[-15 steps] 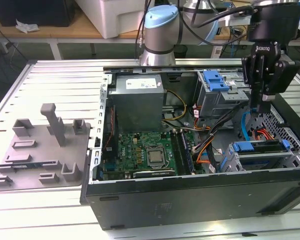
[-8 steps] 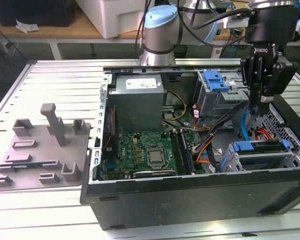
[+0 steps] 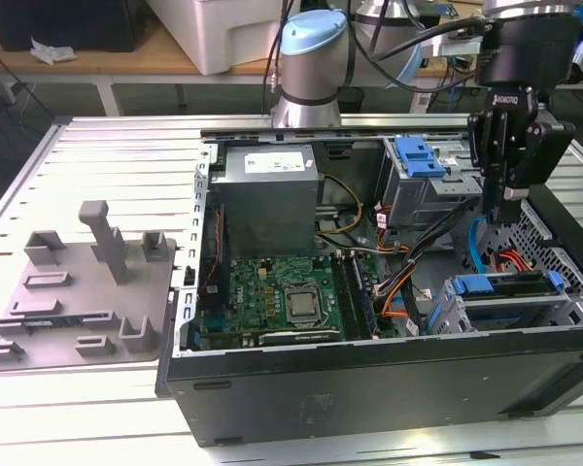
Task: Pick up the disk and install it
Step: 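Insert the second disk wire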
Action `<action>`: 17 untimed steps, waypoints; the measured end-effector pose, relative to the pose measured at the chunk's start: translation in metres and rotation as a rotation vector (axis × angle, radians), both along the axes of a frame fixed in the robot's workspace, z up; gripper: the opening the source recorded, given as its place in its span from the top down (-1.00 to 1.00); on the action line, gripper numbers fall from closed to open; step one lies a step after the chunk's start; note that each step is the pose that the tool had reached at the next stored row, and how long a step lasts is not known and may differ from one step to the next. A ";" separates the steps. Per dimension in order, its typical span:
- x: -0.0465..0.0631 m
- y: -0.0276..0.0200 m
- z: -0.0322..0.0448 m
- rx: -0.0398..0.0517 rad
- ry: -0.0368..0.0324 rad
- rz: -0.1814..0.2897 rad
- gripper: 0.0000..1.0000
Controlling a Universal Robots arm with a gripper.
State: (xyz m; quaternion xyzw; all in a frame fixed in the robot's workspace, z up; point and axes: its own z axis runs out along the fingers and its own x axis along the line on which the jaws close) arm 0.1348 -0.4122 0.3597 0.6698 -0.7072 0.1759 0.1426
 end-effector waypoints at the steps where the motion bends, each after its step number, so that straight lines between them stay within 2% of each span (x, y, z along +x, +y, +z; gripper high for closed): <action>1: 0.001 0.0000 -0.0002 -0.0002 0.0000 -0.010 0.28; 6: 0.001 0.0005 -0.0009 -0.0020 0.0000 -0.035 0.28; 17: -0.003 0.0024 -0.0031 -0.0199 -0.0004 -0.035 0.28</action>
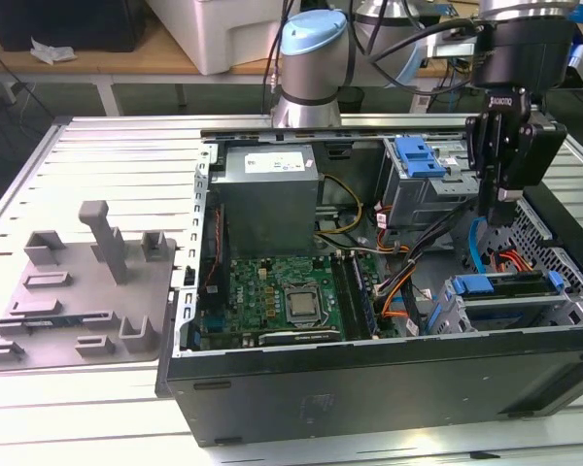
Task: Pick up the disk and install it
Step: 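Insert the second disk wire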
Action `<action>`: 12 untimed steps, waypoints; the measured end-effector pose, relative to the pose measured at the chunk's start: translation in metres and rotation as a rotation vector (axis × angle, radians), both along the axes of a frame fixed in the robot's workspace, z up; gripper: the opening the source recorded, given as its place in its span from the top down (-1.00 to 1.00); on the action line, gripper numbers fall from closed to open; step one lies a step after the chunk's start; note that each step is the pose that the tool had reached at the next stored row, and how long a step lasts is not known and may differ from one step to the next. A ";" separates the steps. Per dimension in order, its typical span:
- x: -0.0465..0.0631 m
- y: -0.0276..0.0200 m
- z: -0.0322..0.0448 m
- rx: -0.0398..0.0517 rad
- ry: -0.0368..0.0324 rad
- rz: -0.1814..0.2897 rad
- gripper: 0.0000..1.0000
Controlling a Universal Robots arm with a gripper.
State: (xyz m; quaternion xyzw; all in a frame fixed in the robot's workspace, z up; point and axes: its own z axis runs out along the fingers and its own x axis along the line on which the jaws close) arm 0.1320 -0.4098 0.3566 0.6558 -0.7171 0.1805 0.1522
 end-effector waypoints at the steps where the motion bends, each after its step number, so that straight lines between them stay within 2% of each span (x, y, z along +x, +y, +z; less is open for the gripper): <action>1: 0.000 0.0002 -0.0001 -0.0021 0.0000 0.000 0.28; 12: 0.000 0.0034 -0.0028 -0.0047 -0.0049 0.002 0.28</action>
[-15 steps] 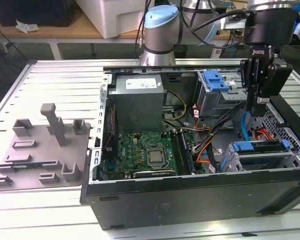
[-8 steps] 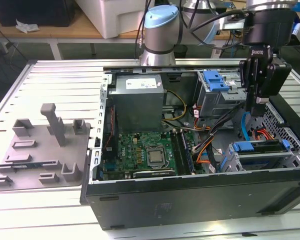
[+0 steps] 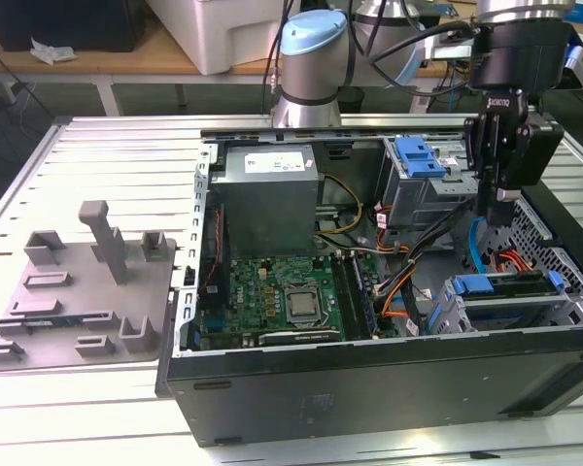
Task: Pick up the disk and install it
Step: 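Insert the second disk wire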
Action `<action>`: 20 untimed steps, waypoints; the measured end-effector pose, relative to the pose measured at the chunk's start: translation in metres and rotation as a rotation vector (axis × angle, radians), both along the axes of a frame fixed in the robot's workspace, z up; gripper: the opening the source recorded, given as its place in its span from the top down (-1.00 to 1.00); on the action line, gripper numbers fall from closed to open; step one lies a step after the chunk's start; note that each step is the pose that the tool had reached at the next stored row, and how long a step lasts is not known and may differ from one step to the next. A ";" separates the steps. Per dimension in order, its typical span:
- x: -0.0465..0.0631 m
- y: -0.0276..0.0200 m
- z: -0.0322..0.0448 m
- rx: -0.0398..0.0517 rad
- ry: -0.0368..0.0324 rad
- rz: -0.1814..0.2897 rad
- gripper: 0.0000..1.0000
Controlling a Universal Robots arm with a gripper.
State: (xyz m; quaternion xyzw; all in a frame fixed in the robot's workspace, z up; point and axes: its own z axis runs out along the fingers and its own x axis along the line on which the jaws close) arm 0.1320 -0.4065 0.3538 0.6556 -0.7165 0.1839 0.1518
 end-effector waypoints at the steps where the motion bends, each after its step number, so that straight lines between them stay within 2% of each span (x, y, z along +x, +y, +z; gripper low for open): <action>1: 0.000 0.0001 -0.0001 -0.0002 -0.0002 0.001 0.28; 6: 0.000 0.0012 -0.0014 -0.0003 -0.0013 0.012 0.28; 7: 0.000 0.0012 -0.0016 -0.0005 -0.0014 0.013 0.30; 8: 0.000 0.0013 -0.0019 -0.0006 -0.0017 0.014 0.45; 13: 0.000 0.0012 -0.0028 -0.0007 -0.0029 0.014 0.45; 19: 0.000 0.0012 -0.0030 -0.0007 -0.0111 0.014 0.45; 20: 0.000 0.0012 -0.0030 -0.0007 -0.0121 0.014 0.62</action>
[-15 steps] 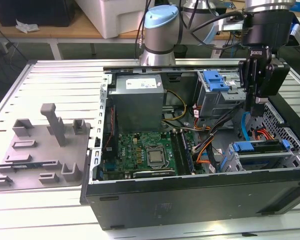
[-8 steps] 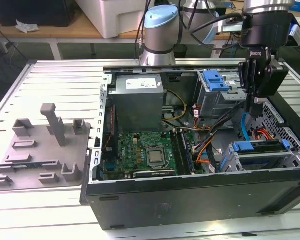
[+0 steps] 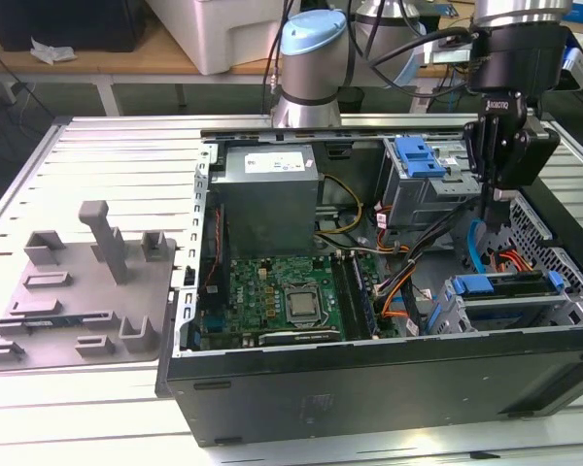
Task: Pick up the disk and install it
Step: 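Insert the second disk wire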
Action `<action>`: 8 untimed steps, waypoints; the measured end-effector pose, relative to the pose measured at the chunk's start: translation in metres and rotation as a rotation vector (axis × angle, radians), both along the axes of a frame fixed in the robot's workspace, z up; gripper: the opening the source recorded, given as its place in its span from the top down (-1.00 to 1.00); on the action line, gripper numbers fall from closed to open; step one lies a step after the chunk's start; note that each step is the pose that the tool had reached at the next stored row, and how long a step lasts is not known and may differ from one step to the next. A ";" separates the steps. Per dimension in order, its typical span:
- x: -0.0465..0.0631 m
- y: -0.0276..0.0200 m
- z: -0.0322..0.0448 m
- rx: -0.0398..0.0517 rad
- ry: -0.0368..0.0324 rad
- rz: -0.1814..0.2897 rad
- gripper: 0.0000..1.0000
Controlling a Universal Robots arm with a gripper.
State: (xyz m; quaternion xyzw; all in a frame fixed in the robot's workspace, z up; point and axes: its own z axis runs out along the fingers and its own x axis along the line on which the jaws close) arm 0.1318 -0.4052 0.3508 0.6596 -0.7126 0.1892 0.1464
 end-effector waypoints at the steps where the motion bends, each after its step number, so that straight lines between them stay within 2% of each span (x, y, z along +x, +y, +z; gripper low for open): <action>1: 0.000 0.0000 0.0000 0.0000 -0.0009 0.000 0.68; 8: 0.000 0.0000 -0.0001 -0.0001 -0.0055 0.000 0.68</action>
